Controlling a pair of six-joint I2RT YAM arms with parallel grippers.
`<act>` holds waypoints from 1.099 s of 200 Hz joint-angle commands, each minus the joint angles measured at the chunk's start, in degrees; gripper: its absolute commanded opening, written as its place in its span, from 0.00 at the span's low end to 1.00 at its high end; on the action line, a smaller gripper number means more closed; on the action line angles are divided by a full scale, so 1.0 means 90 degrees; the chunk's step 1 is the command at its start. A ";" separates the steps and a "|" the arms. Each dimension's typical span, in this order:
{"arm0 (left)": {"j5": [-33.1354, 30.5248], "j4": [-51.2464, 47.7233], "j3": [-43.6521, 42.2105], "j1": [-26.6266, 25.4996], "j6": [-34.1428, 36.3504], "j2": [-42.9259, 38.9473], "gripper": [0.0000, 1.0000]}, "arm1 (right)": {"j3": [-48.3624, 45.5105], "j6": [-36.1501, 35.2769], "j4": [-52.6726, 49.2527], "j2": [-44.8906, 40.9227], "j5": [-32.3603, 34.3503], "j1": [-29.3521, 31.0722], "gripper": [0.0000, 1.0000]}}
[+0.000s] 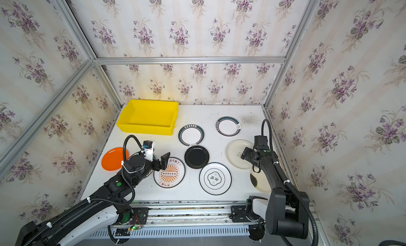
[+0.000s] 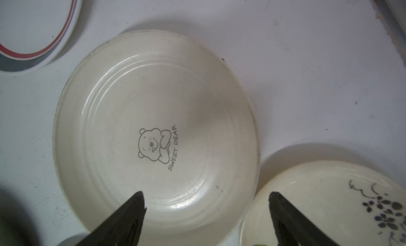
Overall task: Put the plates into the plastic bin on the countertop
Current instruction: 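Lower the right gripper to the cream bear plate while the left gripper advances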
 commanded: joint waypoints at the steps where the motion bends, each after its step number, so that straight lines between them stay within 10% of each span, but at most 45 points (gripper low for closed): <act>1: 0.0016 0.0201 0.0002 -0.0006 -0.0022 0.0022 1.00 | -0.0002 -0.0100 0.0263 0.0045 -0.0535 -0.0002 0.89; 220: -0.0084 0.0201 0.0014 0.0001 -0.0091 0.0219 1.00 | 0.1344 -0.0279 0.0730 0.2346 0.0677 -0.0050 0.85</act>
